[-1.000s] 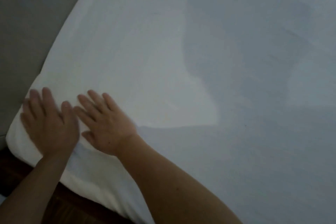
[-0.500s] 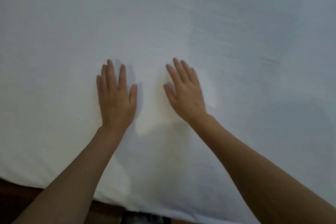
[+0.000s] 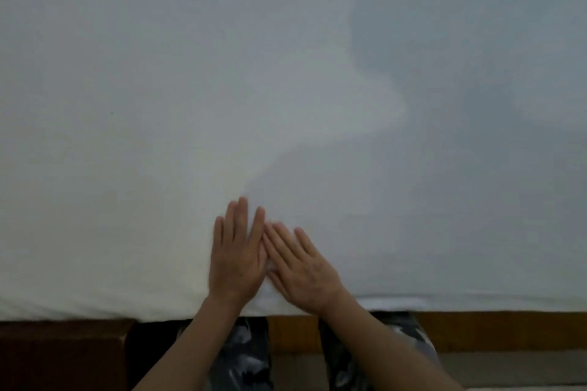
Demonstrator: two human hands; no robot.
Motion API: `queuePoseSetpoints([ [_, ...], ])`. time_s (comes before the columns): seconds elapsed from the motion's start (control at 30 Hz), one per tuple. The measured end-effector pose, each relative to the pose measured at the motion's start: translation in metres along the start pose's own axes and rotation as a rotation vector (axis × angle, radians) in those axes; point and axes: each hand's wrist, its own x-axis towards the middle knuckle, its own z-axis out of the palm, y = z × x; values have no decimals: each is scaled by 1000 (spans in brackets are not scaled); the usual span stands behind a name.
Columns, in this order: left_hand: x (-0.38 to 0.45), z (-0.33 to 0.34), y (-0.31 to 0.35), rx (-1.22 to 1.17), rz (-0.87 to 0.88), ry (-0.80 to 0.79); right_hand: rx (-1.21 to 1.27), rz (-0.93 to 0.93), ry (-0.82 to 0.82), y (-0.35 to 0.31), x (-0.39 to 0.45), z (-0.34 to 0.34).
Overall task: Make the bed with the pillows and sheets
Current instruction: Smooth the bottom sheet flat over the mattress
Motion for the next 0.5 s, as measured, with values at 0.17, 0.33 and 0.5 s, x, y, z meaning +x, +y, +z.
queuePoseSetpoints([
  [0.17, -45, 11, 7, 87, 98, -24, 11, -135, -87, -4, -50, 4],
  [0.33, -17, -5, 32, 28, 44, 76, 159, -48, 109, 47, -43, -39],
  [0.5, 41, -30, 82, -33, -73, 176, 30, 220, 236, 137, -39, -84],
])
